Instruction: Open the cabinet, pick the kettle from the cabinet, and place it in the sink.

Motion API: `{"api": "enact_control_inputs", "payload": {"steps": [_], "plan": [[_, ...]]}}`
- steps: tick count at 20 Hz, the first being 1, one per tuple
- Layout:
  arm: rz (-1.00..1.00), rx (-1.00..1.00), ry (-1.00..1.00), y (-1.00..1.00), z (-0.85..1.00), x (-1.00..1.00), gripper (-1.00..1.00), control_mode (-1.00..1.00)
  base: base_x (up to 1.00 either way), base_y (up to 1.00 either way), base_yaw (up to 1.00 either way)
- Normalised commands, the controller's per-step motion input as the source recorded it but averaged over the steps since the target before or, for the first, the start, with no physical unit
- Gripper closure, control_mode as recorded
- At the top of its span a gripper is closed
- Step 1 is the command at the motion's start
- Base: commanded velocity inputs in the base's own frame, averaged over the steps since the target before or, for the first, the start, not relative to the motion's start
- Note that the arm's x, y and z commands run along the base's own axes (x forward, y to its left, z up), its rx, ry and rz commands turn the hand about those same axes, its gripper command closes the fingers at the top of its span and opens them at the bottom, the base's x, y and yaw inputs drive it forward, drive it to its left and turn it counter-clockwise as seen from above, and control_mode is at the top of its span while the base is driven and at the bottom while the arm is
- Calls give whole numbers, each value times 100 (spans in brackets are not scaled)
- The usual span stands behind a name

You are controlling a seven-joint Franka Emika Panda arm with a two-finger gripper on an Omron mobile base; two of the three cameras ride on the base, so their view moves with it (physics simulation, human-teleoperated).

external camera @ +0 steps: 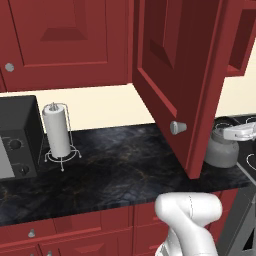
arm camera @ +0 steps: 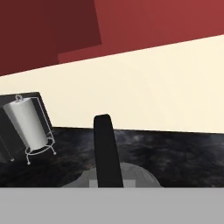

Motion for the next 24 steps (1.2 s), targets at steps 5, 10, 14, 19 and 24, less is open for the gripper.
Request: {"api": "enact_control_inputs", "payload": {"steps": [5, 10, 14, 19, 24], "plan": [[0, 0, 0, 0, 0, 0, 100, -100, 0, 0, 0], [0, 0, 0, 0, 0, 0, 100, -100, 0, 0, 0], [0, 0, 0, 0, 0, 0, 100, 100, 0, 0, 0], [0, 0, 0, 0, 0, 0, 100, 100, 0, 0, 0], [0, 0, 0, 0, 0, 0, 100, 100, -3, 0, 0]]}}
